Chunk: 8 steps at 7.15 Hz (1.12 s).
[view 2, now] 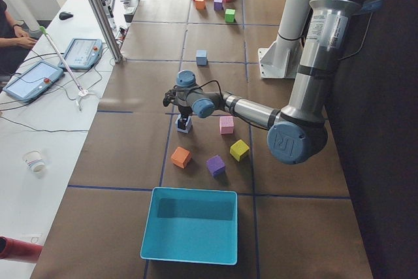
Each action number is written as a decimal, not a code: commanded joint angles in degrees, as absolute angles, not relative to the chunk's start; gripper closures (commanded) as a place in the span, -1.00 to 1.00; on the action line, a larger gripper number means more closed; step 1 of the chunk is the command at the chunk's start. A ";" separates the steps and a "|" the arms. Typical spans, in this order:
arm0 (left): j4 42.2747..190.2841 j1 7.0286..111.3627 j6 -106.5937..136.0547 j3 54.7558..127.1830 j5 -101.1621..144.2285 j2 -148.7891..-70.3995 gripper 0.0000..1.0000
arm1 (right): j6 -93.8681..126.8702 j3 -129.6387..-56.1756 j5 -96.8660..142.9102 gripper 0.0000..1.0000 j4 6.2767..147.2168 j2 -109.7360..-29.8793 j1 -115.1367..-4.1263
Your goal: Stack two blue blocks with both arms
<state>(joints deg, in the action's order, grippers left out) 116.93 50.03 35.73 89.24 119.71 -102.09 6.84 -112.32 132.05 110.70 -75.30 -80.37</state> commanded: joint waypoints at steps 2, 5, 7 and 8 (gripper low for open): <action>116.37 50.18 36.03 89.64 120.06 -102.57 1.00 | 5.54 -112.32 132.98 -1.00 110.74 -76.11 -81.30; 99.23 50.80 36.12 100.32 122.08 -106.58 1.00 | -3.47 -110.49 135.77 -1.00 110.48 -80.49 -86.46; 84.26 50.36 42.39 104.32 122.34 -117.53 1.00 | -11.57 -108.20 135.97 -1.00 110.13 -85.75 -90.69; 82.63 49.06 48.72 103.54 122.52 -122.99 1.00 | -15.95 -107.85 135.88 -1.00 109.95 -89.52 -91.83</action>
<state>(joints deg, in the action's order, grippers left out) 87.02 50.12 42.27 103.38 122.31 -116.41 -10.90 -108.58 135.90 110.24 -85.36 -90.09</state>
